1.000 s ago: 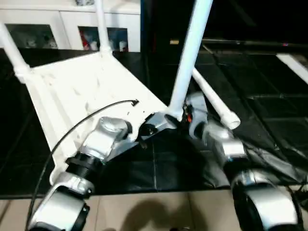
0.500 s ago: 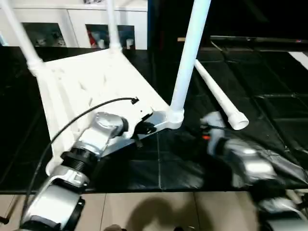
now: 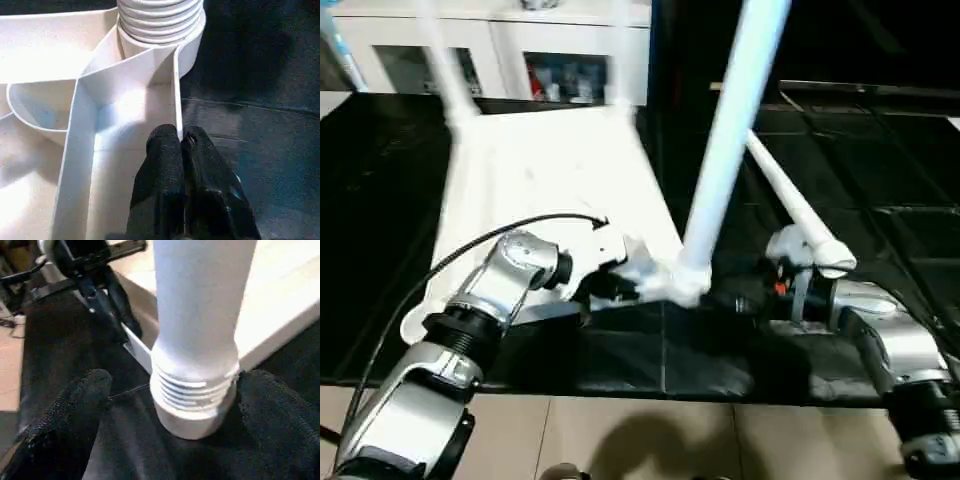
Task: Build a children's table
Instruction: Rotate leg to tighten
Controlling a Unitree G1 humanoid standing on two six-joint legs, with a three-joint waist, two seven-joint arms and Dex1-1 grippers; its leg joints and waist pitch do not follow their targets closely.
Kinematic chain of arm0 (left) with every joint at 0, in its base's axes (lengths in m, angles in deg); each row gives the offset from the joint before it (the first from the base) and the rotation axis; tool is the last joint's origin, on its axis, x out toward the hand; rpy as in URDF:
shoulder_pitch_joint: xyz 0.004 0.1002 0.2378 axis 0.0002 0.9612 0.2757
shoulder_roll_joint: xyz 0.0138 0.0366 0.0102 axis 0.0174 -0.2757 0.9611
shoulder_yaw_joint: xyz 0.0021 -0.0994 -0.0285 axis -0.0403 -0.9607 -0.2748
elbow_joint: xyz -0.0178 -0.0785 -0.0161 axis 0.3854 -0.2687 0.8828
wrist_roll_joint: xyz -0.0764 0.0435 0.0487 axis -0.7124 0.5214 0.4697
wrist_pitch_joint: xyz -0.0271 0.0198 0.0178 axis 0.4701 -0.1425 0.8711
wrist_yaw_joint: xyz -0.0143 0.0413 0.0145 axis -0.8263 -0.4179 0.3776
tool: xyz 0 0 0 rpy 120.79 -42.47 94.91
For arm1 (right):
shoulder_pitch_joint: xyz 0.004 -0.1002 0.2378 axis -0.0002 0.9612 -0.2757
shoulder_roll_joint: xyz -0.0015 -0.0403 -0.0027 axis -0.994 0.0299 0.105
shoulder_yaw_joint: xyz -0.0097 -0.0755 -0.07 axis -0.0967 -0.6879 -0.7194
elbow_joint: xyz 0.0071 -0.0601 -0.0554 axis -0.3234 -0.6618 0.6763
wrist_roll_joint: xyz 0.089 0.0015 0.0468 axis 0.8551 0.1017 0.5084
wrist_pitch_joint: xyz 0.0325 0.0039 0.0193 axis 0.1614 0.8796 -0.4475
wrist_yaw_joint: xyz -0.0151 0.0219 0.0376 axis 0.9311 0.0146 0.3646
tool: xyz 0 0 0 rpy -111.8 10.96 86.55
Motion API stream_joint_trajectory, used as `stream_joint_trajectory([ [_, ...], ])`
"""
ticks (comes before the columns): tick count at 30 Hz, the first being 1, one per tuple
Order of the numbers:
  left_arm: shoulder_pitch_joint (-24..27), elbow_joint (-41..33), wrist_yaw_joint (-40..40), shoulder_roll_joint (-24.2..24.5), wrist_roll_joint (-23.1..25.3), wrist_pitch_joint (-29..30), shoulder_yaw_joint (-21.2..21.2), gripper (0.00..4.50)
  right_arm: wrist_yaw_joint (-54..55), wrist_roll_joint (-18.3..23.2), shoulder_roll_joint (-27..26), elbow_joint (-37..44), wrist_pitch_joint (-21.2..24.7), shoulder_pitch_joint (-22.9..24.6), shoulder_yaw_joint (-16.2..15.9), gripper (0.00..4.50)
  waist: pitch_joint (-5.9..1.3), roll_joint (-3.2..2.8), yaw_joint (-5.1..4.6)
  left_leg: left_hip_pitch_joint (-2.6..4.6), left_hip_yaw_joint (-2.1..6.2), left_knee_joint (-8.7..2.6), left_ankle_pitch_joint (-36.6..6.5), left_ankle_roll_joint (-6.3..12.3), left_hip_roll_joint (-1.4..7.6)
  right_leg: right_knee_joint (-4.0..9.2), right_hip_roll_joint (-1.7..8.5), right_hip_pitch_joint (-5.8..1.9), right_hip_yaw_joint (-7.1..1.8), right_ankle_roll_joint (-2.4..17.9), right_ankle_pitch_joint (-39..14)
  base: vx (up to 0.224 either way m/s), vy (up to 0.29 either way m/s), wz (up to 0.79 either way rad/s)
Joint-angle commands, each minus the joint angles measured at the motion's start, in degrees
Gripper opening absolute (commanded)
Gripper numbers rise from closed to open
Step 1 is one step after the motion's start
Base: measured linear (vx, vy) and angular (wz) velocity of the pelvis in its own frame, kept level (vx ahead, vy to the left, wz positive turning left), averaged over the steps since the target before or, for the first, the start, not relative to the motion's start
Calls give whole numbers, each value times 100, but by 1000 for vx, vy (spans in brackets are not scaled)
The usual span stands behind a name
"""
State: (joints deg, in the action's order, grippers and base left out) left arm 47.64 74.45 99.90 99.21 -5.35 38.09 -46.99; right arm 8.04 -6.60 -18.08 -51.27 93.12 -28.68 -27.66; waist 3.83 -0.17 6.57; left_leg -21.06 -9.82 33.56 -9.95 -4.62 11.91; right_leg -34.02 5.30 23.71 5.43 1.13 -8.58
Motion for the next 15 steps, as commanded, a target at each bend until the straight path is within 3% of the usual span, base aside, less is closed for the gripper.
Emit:
stream_joint_trajectory([
  [1, -92, -80, 527, 25, 20, -212, 311, 0, -122, -157, 59, 130, -86, -31, -165, 443, -459, -49, -21, 63, -8, -384, -1402, 177, 124, 402, 296, -358, -261, 1197, -1528, 0, 0, 0],
  [10, -131, -12, 765, 57, 83, -401, 387, 0, -169, -258, 21, -88, -171, -238, -293, 443, -472, -53, -19, 72, -8, -378, -1372, 143, 134, 363, 295, -360, -268, 1258, -1371, 0, 0, 0],
  [11, -140, 13, 834, 59, 90, -449, 393, 0, -212, -248, 13, -158, -182, -301, -316, 415, -468, -50, -21, 64, -10, -377, -1352, 155, 131, 365, 290, -363, -267, 1265, -1345, 0, 0, 0],
  [13, -136, 1, 922, 71, 100, -493, 416, 0, -328, -240, -3, -243, -211, -387, -374, 415, -478, -20, -20, 52, -6, -371, -1300, 175, 128, 349, 299, -378, -259, 1271, -1348, 0, 0, 0],
  [15, -128, -28, 1027, 88, 116, -538, 453, 0, -547, -234, -37, -354, -256, -509, -491, 391, -479, -33, -25, 54, -13, -363, -1294, 199, 131, 352, 297, -368, -261, 1283, -1335, 0, 0, 0],
])
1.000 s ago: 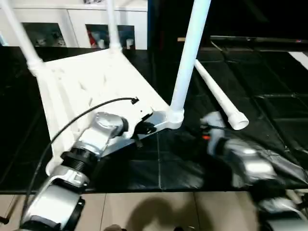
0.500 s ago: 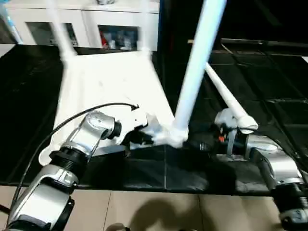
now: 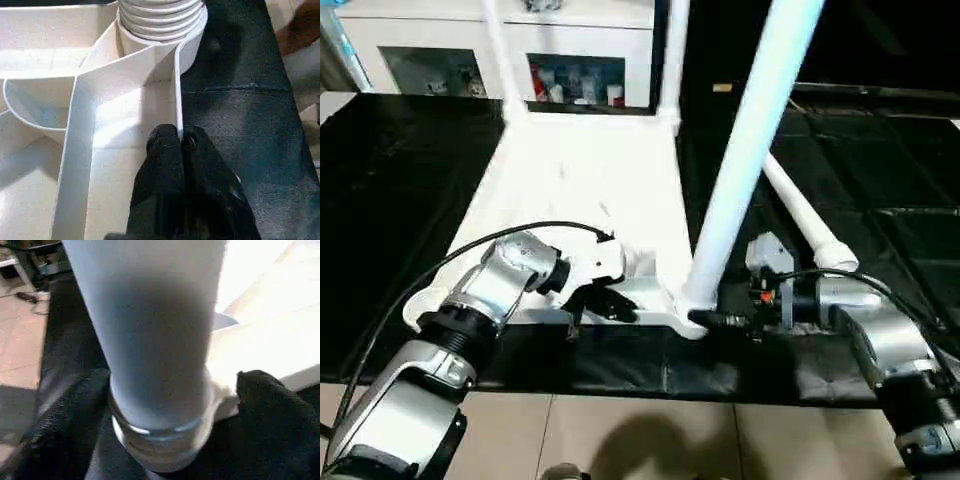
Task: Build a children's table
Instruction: Rotate leg to tighten
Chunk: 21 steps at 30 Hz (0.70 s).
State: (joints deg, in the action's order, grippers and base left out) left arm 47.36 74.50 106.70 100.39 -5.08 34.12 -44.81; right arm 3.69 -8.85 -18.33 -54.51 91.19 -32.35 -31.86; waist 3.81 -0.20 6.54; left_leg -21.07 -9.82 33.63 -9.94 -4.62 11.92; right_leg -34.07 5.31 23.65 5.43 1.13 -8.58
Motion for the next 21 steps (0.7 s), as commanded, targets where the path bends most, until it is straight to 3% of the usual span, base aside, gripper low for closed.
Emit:
stream_joint_trajectory([
  [1, -99, -32, 348, -30, 89, -142, 235, 0, -111, -9, -12, -30, -63, -142, -71, 391, -479, -30, -19, 51, -11, -368, -1243, 204, 130, 345, 295, -369, -262, 1302, -1277, 0, 0, 0],
  [3, -97, -30, 345, -24, 95, -149, 237, 0, -190, -19, -43, -88, -84, -187, -127, 367, -476, -9, -13, 59, -17, -368, -1248, 213, 135, 348, 296, -364, -264, 1308, -1286, 0, 0, 0],
  [13, -101, 27, 320, -16, 138, -195, 211, 0, -310, -46, -92, -327, -159, -325, -188, 287, -478, -18, -8, 57, -14, -364, -1208, 203, 133, 340, 297, -365, -264, 1287, -1342, 0, 0, 0],
  [21, -115, 103, 142, -112, 82, 88, 87, 0, -362, 42, -128, -265, -68, -215, -192, 277, -486, -30, -7, 65, -18, -356, -1188, 210, 132, 327, 289, -364, -262, 1338, -1230, 0, 0, 0],
])
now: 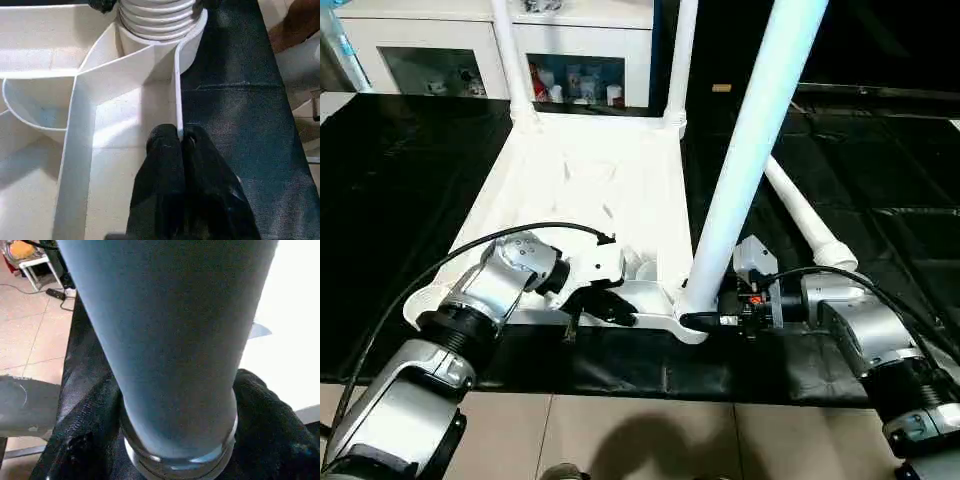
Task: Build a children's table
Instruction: Rotate leg to tighten
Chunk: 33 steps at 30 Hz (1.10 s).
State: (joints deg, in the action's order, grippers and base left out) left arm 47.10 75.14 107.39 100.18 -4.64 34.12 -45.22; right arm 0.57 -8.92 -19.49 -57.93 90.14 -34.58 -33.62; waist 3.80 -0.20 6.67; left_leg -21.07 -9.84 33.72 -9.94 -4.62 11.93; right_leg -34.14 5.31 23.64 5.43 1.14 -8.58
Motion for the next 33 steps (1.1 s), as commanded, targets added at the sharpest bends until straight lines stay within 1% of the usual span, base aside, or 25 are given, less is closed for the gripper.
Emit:
stream_joint_trajectory([
  [1, -90, 41, 58, -98, 34, 111, 119, 0, -52, 57, -14, 84, 50, 18, -14, 276, -483, -27, -20, 64, -17, -362, -1197, 214, 127, 337, 287, -363, -262, 1348, -1236, 0, 0, 0],
  [2, -91, 45, 35, -108, 27, 148, 105, 0, -56, 68, -19, 94, 69, 32, -13, 276, -478, -27, -15, 65, -16, -364, -1230, 209, 126, 347, 292, -365, -259, 1332, -1316, 0, 0, 0],
  [4, -98, 18, -392, -323, -158, 595, -180, 0, 325, 201, -246, 180, 358, 184, 130, 276, -459, -2, -11, 75, -27, -368, -1254, 212, 133, 360, 293, -352, -269, 1330, -1405, 0, 0, 0],
  [6, -91, -37, -589, -431, -258, 792, -312, 0, 689, 209, -421, 163, 444, 216, 236, 276, -455, 0, -20, 81, -9, -382, -1371, 166, 129, 391, 310, -355, -255, 1255, -1702, 0, 0, 0],
  [7, -80, -107, -787, -528, -348, 972, -435, 0, 1157, 145, -620, 104, 515, 196, 321, 276, -444, 4, -45, 77, -2, -387, -1449, 116, 116, 419, 316, -353, -250, 1156, -1949, 0, 0, 0],
  [8, -75, -174, -973, -623, -415, 1140, -541, 0, 1576, 99, -807, 24, 583, 160, 405, 276, -435, -17, -71, 77, 13, -399, -1472, 43, 114, 429, 319, -337, -249, 1078, -2130, 0, 0, 0],
  [9, -74, -178, -983, -628, -417, 1149, -546, 0, 1597, 98, -817, 20, 587, 157, 409, 276, -432, -7, -100, 69, 17, -401, -1534, 18, 103, 442, 316, -340, -239, 1042, -2241, 0, 0, 0],
  [10, -66, -245, -1155, -711, -466, 1300, -634, 0, 1954, 78, -990, -63, 652, 113, 491, 276, -436, 20, -151, 49, 28, -404, -1525, -22, 82, 455, 310, -366, -226, 939, -2365, 0, 0, 0],
  [11, -58, -372, -1622, -915, -466, 1615, -792, 0, 2700, 30, -1397, -312, 680, -55, 644, 276, -429, -2, -205, 35, 38, -407, -1534, -37, 74, 473, 316, -363, -219, 875, -2496, 0, 0, 0],
  [12, -58, -372, -1622, -915, -466, 1615, -792, 0, 2700, 30, -1397, -312, 680, -55, 644, 275, -414, -4, -244, 10, 47, -415, -1574, -61, 72, 474, 316, -361, -205, 848, -2605, 0, 0, 0],
  [13, -63, -441, -1993, -1056, -408, 1810, -877, 0, 3116, -40, -1659, -436, 648, -161, 694, 275, -428, 12, -293, -6, 63, -405, -1584, -80, 45, 513, 319, -392, -171, 708, -2848, 0, 0, 0],
  [15, -85, -476, -2414, -1229, -375, 1978, -999, 0, 3579, -143, -1902, -554, 673, -272, 745, 275, -434, -3, -389, -4, 58, -391, -1523, -38, 43, 528, 303, -360, -186, 723, -2704, 0, 0, 0],
  [17, -100, -520, -2738, -1371, -320, 2092, -1063, 0, 3908, -189, -2110, -642, 680, -368, 790, 275, -446, -3, -426, 13, 47, -377, -1464, 14, 35, 517, 288, -346, -193, 833, -2480, 0, 0, 0],
  [19, -95, -551, -2784, -1388, -303, 2128, -1064, 0, 3960, -209, -2150, -637, 684, -375, 802, 275, -470, -4, -421, 15, 33, -365, -1348, 101, 43, 487, 280, -352, -209, 920, -2165, 0, 0, 0],
  [20, -95, -566, -2917, -1446, -276, 2153, -1080, 0, 4100, -271, -2238, -668, 652, -413, 789, 275, -477, 16, -417, 4, 26, -361, -1200, 163, 56, 437, 276, -353, -223, 1029, -1837, 0, 0, 0],
  [21, -104, -566, -3058, -1503, -238, 2155, -1098, 0, 4171, -338, -2326, -674, 570, -429, 744, 275, -472, 16, -415, 3, 15, -359, -1145, 198, 55, 425, 267, -348, -223, 1092, -1698, 0, 0, 0],
  [22, -104, -566, -3058, -1503, -238, 2155, -1098, 0, 4171, -338, -2326, -674, 570, -429, 744, 310, -478, 12, -413, 8, 10, -353, -1130, 206, 52, 420, 269, -352, -224, 1116, -1648, 0, 0, 0],
  [23, -124, -533, -3101, -1499, -203, 2124, -1099, 0, 4136, -362, -2331, -643, 527, -402, 708, 331, -490, 7, -402, 3, 8, -347, -1046, 237, 52, 408, 275, -367, -228, 1145, -1529, 0, 0, 0],
  [24, -129, -525, -3107, -1495, -194, 2116, -1099, 0, 4120, -367, -2328, -632, 518, -392, 700, 348, -493, 2, -397, 0, 2, -345, -968, 278, 55, 390, 270, -369, -235, 1189, -1350, 0, 0, 0],
  [25, -135, -507, -3095, -1470, -175, 2089, -1088, 0, 4094, -350, -2318, -600, 531, -361, 712, 351, -492, 8, -399, -1, 1, -345, -948, 296, 54, 384, 264, -371, -235, 1210, -1284, 0, 0, 0],
  [26, -132, -510, -3096, -1460, -173, 2091, -1085, 0, 4094, -347, -2313, -597, 529, -352, 719, 351, -483, 7, -402, -3, -3, -347, -986, 314, 52, 386, 263, -370, -234, 1231, -1276, 0, 0, 0],
  [29, -112, -478, -3024, -1323, -123, 2037, -1041, 0, 4020, -296, -2198, -499, 501, -229, 814, 391, -461, 4, -401, 25, -5, -358, -1219, 271, 53, 441, 275, -357, -231, 1131, -1686, 0, 0, 0],
  [31, -109, -439, -2955, -1235, -95, 1987, -1024, 0, 3914, -252, -2097, -392, 496, -142, 865, 396, -458, 5, -402, 19, 0, -365, -1281, 246, 54, 450, 274, -360, -230, 1073, -1815, 0, 0, 0],
  [32, -111, -421, -2924, -1203, -87, 1962, -1018, 0, 3863, -232, -2057, -347, 498, -110, 878, 412, -456, -21, -403, 22, 3, -370, -1316, 241, 56, 466, 268, -357, -232, 1034, -1827, 0, 0, 0],
  [33, -137, -271, -2649, -977, -71, 1761, -975, 0, 3397, -108, -1672, -11, 530, 116, 891, 426, -461, -16, -405, 16, 9, -371, -1306, 235, 56, 452, 271, -362, -232, 1037, -1792, 0, 0, 0],
])
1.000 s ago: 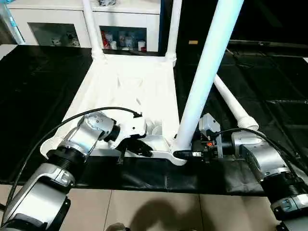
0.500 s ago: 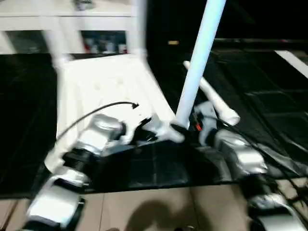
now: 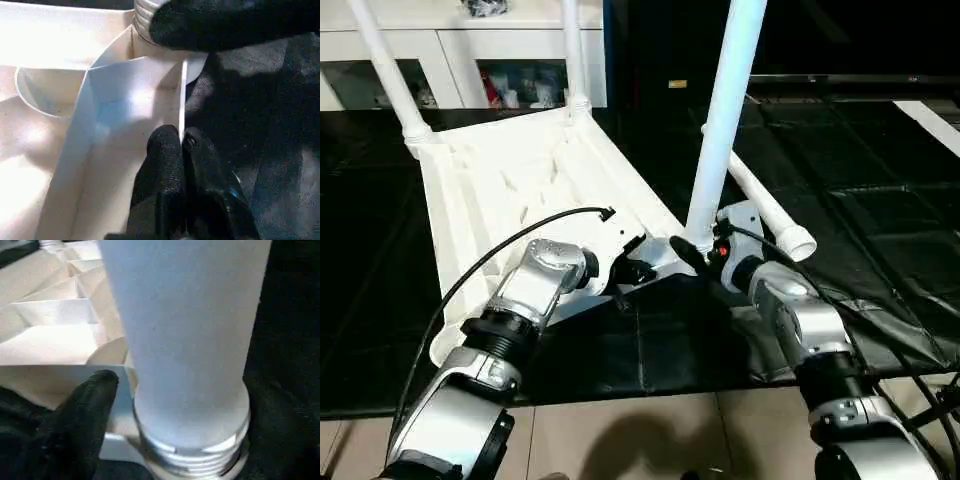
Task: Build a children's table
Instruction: Rotate leg to tighten
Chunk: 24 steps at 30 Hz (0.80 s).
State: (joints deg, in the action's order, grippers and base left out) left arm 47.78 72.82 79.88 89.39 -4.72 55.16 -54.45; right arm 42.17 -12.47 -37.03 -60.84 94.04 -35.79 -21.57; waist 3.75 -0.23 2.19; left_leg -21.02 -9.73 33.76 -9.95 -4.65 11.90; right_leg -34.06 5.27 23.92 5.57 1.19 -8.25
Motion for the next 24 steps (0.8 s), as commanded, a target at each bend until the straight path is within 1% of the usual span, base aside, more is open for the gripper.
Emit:
stream_joint_trajectory([
  [1, -215, 16, 209, 184, -61, -418, -31, 0, -939, 284, 235, 390, 143, 313, -317, 435, -464, -37, 67, 46, -15, -372, -1317, 295, 63, 460, 251, -382, -256, 1010, -1678, 0, 0, 0],
  [2, -216, 30, 244, 214, -61, -441, -22, 0, -1002, 284, 291, 425, 137, 340, -315, 440, -468, -30, 89, 24, -6, -366, -1278, 328, 66, 416, 255, -399, -261, 1089, -1460, 0, 0, 0],
  [4, -225, 69, 360, 275, -62, -514, 6, 0, -1150, 295, 418, 475, 95, 378, -298, 446, -472, -24, 70, -5, 2, -370, -1252, 319, 62, 399, 262, -414, -243, 1162, -1403, 0, 0, 0],
  [5, -225, 69, 360, 275, -62, -514, 6, 0, -1150, 295, 418, 475, 95, 378, -298, 446, -461, -35, 66, 5, -1, -367, -1297, 290, 58, 422, 270, -404, -243, 1159, -1537, 0, 0, 0],
  [6, -229, 137, 598, 357, -66, -749, 62, 0, -1414, 347, 606, 536, 53, 405, -266, 446, -463, -33, 75, 24, -5, -362, -1335, 277, 60, 436, 275, -396, -244, 1156, -1643, 0, 0, 0],
  [7, -229, 137, 598, 357, -66, -749, 62, 0, -1414, 347, 606, 536, 53, 405, -266, 446, -463, -28, 82, 22, -4, -360, -1342, 288, 57, 445, 271, -401, -243, 1141, -1671, 0, 0, 0],
  [8, -222, 196, 927, 445, -94, -1005, 129, 0, -1725, 389, 828, 596, -23, 427, -255, 446, -465, -29, 97, 18, -1, -362, -1309, 315, 59, 438, 269, -407, -245, 1134, -1631, 0, 0, 0],
  [9, -213, 227, 1172, 509, -114, -1118, 184, 0, -1973, 422, 992, 639, -46, 439, -265, 446, -470, -36, 100, 18, -7, -357, -1295, 317, 66, 428, 273, -402, -254, 1142, -1573, 0, 0, 0],
  [10, -209, 273, 1462, 601, -97, -1312, 289, 0, -2298, 448, 1194, 714, -77, 454, -317, 446, -478, -21, 115, 24, -9, -354, -1265, 346, 73, 415, 267, -404, -254, 1175, -1467, 0, 0, 0],
  [11, -208, 301, 1628, 656, -80, -1418, 357, 0, -2492, 463, 1313, 765, -93, 464, -360, 446, -477, -27, 152, 26, -9, -352, -1237, 377, 79, 403, 266, -406, -254, 1207, -1389, 0, 0, 0],
  [12, -212, 316, 1776, 709, -61, -1477, 419, 0, -2704, 467, 1430, 799, -101, 457, -424, 446, -475, -23, 164, 19, -12, -352, -1207, 385, 80, 390, 265, -410, -257, 1226, -1332, 0, 0, 0],
  [13, -227, 355, 2008, 786, -34, -1588, 517, 0, -3034, 448, 1597, 821, -143, 425, -536, 446, -476, -33, 198, 31, -16, -350, -1195, 396, 94, 378, 268, -405, -257, 1264, -1274, 0, 0, 0],
  [14, -239, 379, 2117, 817, -26, -1631, 560, 0, -3195, 433, 1672, 813, -169, 399, -592, 446, -471, -12, 233, 43, -26, -349, -1223, 406, 106, 373, 270, -392, -255, 1281, -1325, 0, 0, 0],
  [15, -239, 379, 2117, 817, -26, -1631, 560, 0, -3195, 433, 1672, 813, -169, 399, -592, 446, -468, -23, 257, 45, -28, -349, -1240, 405, 106, 380, 273, -388, -252, 1284, -1388, 0, 0, 0],
  [16, -251, 403, 2208, 845, -6, -1679, 608, 0, -3333, 400, 1731, 792, -214, 367, -656, 446, -467, -18, 304, 69, -39, -349, -1266, 370, 120, 387, 285, -365, -263, 1284, -1456, 0, 0, 0],
  [18, -257, 426, 2282, 867, 17, -1744, 652, 0, -3420, 368, 1761, 769, -256, 340, -709, 446, -464, -23, 356, 84, -37, -358, -1358, 298, 128, 388, 290, -353, -263, 1280, -1569, 0, 0, 0],
  [19, -255, 433, 2394, 892, 41, -1797, 714, 0, -3542, 305, 1790, 722, -349, 292, -803, 446, -464, 10, 368, 83, -40, -358, -1359, 297, 127, 398, 294, -351, -263, 1269, -1596, 0, 0, 0],
  [20, -254, 460, 2531, 913, 75, -1905, 778, 0, -3678, 218, 1818, 647, -477, 225, -935, 446, -460, 1, 388, 80, -33, -366, -1360, 265, 131, 392, 302, -353, -268, 1246, -1649, 0, 0, 0],
  [21, -254, 460, 2531, 913, 75, -1905, 778, 0, -3678, 218, 1818, 647, -477, 225, -935, 446, -460, 0, 397, 74, -30, -368, -1391, 239, 129, 393, 305, -357, -265, 1209, -1720, 0, 0, 0],
  [22, -250, 473, 2639, 927, 98, -1979, 827, 0, -3784, 151, 1830, 583, -573, 168, -1039, 446, -462, -4, 409, 82, -28, -369, -1384, 232, 131, 389, 306, -354, -268, 1199, -1715, 0, 0, 0],
  [24, -255, 522, 2802, 930, 137, -2123, 893, 0, -3906, 21, 1809, 405, -739, 23, -1203, 446, -465, -4, 412, 75, -31, -365, -1374, 220, 126, 388, 308, -351, -271, 1187, -1714, 0, 0, 0],
])
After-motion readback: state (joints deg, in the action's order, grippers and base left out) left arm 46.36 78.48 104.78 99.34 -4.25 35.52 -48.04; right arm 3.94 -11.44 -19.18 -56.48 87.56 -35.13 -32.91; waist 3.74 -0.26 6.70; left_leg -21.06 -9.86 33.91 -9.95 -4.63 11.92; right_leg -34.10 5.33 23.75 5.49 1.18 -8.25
